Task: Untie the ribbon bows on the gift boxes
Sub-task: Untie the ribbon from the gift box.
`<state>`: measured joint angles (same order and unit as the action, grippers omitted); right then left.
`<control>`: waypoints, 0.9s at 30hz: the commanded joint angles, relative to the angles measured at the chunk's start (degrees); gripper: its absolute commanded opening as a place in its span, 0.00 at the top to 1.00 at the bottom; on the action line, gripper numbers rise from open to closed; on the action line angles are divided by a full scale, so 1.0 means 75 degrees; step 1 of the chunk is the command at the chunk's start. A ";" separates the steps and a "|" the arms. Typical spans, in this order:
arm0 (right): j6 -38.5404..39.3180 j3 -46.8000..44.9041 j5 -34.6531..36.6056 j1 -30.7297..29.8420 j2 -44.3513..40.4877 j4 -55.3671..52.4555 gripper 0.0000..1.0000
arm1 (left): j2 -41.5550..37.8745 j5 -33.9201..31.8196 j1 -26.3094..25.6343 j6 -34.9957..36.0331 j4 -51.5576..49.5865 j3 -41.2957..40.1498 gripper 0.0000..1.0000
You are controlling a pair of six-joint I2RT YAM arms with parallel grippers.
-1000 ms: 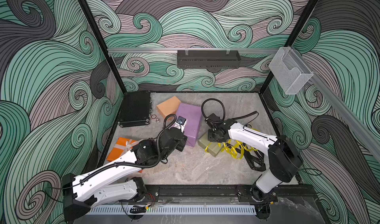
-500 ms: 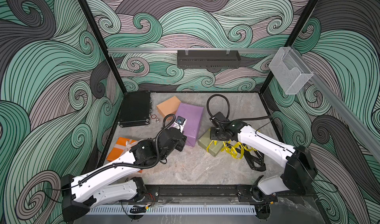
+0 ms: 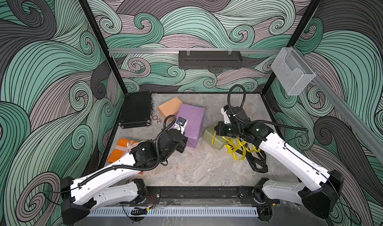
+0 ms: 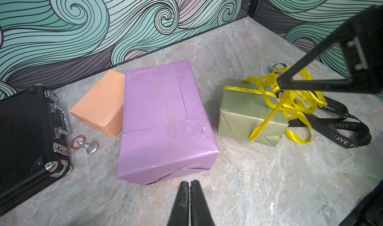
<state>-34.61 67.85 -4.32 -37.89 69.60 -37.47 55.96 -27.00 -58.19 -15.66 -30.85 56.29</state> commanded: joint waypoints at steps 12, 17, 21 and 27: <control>0.1365 0.0416 -0.1021 -0.0025 -0.0535 0.0603 1.00 | -0.0083 -0.0079 0.0048 -0.0032 -0.0023 0.0045 0.93; 0.1236 0.0345 -0.1856 -0.0069 -0.0550 0.1078 1.00 | 0.0008 -0.0090 0.0050 -0.0029 -0.0057 0.0053 0.93; 0.1193 0.0240 -0.1906 -0.0115 -0.0670 0.1364 1.00 | 0.0067 -0.0125 0.0048 -0.0045 -0.0082 0.0065 0.93; 0.1286 0.0585 -0.1743 -0.0119 -0.0568 0.1104 1.00 | 0.0184 -0.0118 0.0048 -0.0050 -0.0146 0.0114 0.93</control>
<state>-25.85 69.95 -16.82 -38.41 65.56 -29.56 56.88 -27.00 -58.19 -15.66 -30.89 56.21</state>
